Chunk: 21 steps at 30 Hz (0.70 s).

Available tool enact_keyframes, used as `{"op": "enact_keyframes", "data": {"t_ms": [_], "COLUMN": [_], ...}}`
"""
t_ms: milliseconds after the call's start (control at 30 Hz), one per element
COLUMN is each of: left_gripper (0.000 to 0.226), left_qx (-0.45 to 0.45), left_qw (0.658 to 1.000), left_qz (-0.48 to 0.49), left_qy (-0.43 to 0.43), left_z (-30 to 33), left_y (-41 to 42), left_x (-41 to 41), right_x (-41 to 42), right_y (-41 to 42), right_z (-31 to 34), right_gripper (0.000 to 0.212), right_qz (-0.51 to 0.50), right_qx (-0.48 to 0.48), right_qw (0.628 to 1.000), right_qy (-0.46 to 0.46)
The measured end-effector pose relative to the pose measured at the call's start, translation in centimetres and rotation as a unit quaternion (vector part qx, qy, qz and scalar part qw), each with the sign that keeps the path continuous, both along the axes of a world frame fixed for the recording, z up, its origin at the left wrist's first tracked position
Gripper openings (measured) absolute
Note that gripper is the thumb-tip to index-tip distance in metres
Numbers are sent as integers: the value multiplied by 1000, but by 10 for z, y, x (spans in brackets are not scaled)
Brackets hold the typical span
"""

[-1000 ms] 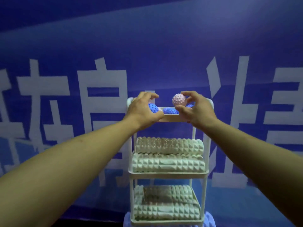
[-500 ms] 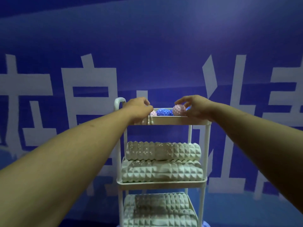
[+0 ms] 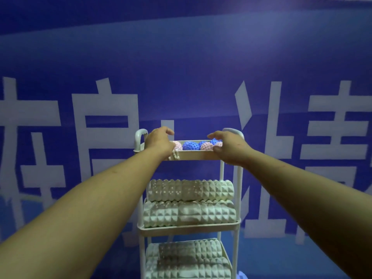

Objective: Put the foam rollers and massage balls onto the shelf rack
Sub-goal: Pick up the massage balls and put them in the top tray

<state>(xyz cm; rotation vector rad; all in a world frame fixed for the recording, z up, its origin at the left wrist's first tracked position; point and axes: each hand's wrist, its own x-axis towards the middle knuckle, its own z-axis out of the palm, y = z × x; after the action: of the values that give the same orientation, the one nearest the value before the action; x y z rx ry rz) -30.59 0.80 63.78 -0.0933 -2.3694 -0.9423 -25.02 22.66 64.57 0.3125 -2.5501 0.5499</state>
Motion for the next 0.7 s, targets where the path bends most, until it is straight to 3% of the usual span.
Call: {"op": "enact_keyframes", "data": {"t_ms": [100,200,300,533,700], "left_gripper": [34,22,23,27,34], "left_qx": [68,138,146,123,113], "left_qw": [997,982,971,983,988], "left_qz": [-16,-11,-42,-87,-104], "left_qy": [18,126,183,103,2], "left_z": [-3,-19,-51,-152,-270], "left_y": [5,14,22,17,10], "left_x": [12,42,76,116,129], "right_x": [14,27,38,61,67], "right_y": [-8,-15,-20,-34,-39], "right_z": [-8,-16,-29,-108,-237], "right_gripper": [43,43,41,37,37], "right_qz": [20,29,56,93,100], "right_qx": [-2,-29,-57,-86,-85], "right_qw": [1000,999,996,992,984], "right_qy": [19,35,34,-21,-123]}}
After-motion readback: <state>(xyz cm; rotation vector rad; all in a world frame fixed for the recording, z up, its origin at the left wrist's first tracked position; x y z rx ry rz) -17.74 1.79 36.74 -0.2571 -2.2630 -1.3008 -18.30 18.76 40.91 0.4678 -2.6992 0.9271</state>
